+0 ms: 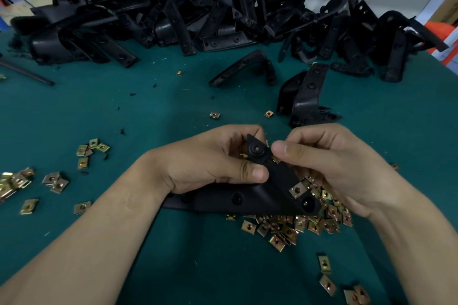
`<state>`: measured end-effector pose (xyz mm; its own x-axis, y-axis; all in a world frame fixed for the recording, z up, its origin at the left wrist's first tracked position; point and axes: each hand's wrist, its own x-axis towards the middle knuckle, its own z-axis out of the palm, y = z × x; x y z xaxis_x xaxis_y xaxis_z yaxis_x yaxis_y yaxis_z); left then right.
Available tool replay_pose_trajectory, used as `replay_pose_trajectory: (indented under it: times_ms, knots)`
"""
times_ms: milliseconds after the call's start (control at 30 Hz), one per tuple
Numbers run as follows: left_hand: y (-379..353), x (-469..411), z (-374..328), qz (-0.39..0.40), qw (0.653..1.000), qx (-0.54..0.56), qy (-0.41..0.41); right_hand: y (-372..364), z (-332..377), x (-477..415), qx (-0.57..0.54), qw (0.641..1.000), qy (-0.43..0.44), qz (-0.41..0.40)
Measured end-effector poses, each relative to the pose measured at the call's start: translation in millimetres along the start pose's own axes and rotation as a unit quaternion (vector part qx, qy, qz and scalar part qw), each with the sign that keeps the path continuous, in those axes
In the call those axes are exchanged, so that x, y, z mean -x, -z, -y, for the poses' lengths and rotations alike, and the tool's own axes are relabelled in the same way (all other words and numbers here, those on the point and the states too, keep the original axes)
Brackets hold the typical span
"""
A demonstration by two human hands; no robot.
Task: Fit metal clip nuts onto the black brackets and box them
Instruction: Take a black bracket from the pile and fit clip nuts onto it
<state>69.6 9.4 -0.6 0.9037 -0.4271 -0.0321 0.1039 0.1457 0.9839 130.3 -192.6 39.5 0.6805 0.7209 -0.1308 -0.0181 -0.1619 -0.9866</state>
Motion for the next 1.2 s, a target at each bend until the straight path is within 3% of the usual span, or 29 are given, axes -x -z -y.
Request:
replay_pose_trajectory:
  times_ms: [167,333,467,633,767,833,1067,1200]
  knots:
    - [-1.0,-1.2,2.1,-0.001,1.0,-0.007,-0.002,-3.0,-1.8,-0.6,-0.014,0.999,-0.031,0.018]
    - [1.5,-1.3,3.2,-0.012,1.0,0.007,0.0,-2.1,-5.9,-0.4,0.073,0.997,0.014,-0.02]
    - [5.3,-2.7,4.0,-0.042,0.997,0.057,-0.02,4.9,-7.5,-0.5,0.047,0.998,0.009,-0.051]
    - [6.9,-6.8,2.1,-0.107,0.988,0.076,-0.078,12.6,-5.1,1.4,0.093,0.99,0.098,-0.038]
    - [4.3,-7.9,-1.1,-0.151,0.979,0.086,-0.109,3.3,-7.8,-1.8,0.172,0.958,0.161,-0.164]
    - [4.1,-5.6,-5.3,-0.16,0.976,0.09,-0.116,-3.2,-6.5,-2.6,0.166,0.949,0.194,-0.183]
    - [8.1,17.7,-21.0,-0.07,0.99,0.115,-0.035,4.6,25.4,18.0,0.153,0.912,0.244,-0.293]
    - [-21.9,3.1,-26.0,-0.162,0.979,0.124,-0.024,15.8,28.7,55.6,0.189,0.883,0.228,-0.365]
